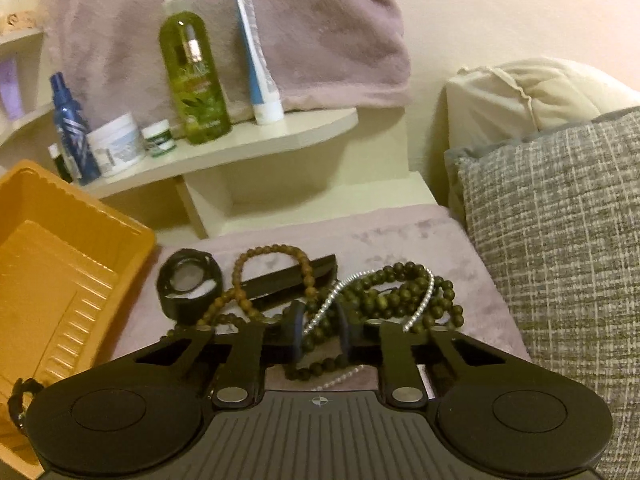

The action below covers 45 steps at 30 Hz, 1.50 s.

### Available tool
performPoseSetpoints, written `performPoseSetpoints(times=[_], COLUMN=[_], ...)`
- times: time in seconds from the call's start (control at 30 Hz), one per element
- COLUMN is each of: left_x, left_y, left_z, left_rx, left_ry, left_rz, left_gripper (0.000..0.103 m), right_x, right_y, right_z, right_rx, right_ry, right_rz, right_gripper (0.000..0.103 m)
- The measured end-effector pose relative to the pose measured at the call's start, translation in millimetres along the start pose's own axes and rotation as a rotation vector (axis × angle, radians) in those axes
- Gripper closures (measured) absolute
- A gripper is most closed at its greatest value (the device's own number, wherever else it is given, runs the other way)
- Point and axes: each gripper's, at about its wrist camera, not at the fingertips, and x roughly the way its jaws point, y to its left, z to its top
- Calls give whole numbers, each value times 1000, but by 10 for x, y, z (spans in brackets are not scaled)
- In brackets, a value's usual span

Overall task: Organize jewelry
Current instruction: 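Grasp the pearl necklace with the right gripper and lift it, then carry the pearl necklace into the orange tray and open the right gripper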

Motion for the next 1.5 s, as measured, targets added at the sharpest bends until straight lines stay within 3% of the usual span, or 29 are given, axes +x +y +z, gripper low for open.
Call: performPoseSetpoints(times=[0.1, 0.4, 0.77, 1.0, 1.17, 1.4, 1.5], left_x=[0, -7, -21, -24, -25, -16, -3], left_y=[-7, -3, -12, -15, -3, 34, 49], left_z=[1, -8, 0, -2, -2, -13, -17], left_rx=[-2, -2, -8, -10, -14, -20, -24], left_ry=[0, -1, -4, -4, -2, 5, 7], left_rz=[0, -2, -9, -10, -12, -18, -20], left_gripper=[96, 96, 96, 96, 96, 96, 96], right_x=[-12, -402, -1040, -1320, -1422, -1382, -1286], right_y=[-4, -41, -11, 208, 556, 1077, 1284], right_z=[-3, 146, 724, 1004, 1113, 1178, 1139], right_rx=[5, 10, -103, -192, -261, -301, -337], right_ry=[0, -89, -242, -265, -256, -228, -206], right_rz=[-9, 7, 70, 190, 326, 533, 570], right_gripper=[101, 101, 101, 101, 101, 101, 101])
